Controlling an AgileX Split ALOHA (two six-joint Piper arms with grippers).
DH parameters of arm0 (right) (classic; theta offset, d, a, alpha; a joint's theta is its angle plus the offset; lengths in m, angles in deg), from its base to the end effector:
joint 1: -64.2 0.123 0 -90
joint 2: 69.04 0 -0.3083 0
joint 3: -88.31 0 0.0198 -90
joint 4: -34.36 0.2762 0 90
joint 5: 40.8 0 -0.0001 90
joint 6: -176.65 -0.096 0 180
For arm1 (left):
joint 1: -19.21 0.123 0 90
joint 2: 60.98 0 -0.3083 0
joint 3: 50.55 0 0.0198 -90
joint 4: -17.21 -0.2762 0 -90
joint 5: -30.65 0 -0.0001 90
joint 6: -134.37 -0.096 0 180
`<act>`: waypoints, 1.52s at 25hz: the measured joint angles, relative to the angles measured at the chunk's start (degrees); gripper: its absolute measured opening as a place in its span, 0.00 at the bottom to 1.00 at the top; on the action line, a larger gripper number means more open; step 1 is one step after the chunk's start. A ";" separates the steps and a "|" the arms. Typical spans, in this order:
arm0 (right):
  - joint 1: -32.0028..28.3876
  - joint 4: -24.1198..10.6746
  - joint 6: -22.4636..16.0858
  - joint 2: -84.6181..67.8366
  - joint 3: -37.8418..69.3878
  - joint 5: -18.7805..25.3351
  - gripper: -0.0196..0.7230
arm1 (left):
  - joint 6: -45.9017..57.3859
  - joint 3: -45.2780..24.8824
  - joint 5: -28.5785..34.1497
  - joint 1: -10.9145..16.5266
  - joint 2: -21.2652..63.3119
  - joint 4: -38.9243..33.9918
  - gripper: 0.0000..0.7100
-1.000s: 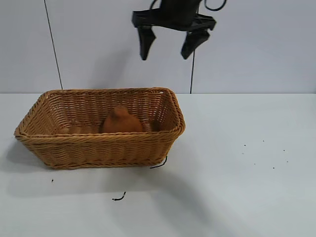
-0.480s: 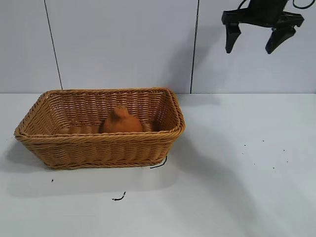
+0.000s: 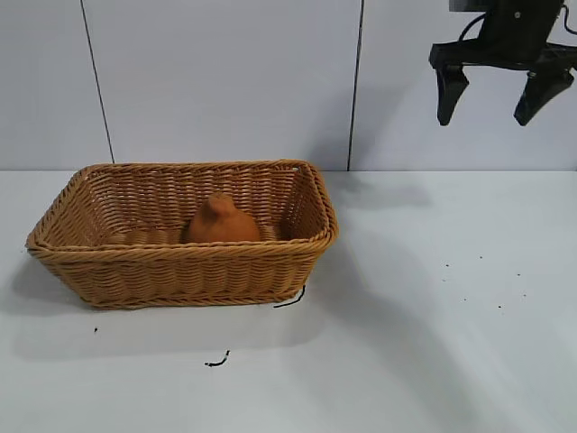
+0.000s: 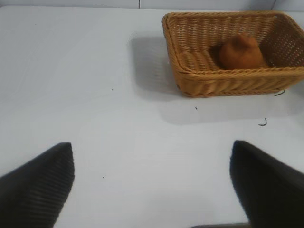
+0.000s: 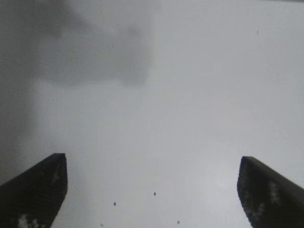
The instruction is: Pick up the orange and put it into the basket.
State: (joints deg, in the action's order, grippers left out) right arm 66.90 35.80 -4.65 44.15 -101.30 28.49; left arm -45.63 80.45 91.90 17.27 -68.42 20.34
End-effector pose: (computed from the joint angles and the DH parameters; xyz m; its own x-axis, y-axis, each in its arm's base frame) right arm 0.4058 0.0214 0.2655 -0.9922 -0.0152 -0.1234 -0.0187 0.9995 0.0272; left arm -0.0018 -0.0045 0.2875 -0.4657 -0.0105 -0.8849 0.0640 0.9969 -0.0455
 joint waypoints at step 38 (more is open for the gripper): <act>0.00 0.05 1.30 -106.16 58.79 -10.58 0.96 | 0.00 0.00 0.00 0.00 0.00 0.00 0.90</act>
State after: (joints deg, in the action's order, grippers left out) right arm 66.90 35.85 -3.35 -62.01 -42.51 17.91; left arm -45.63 80.45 91.90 17.27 -68.42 20.34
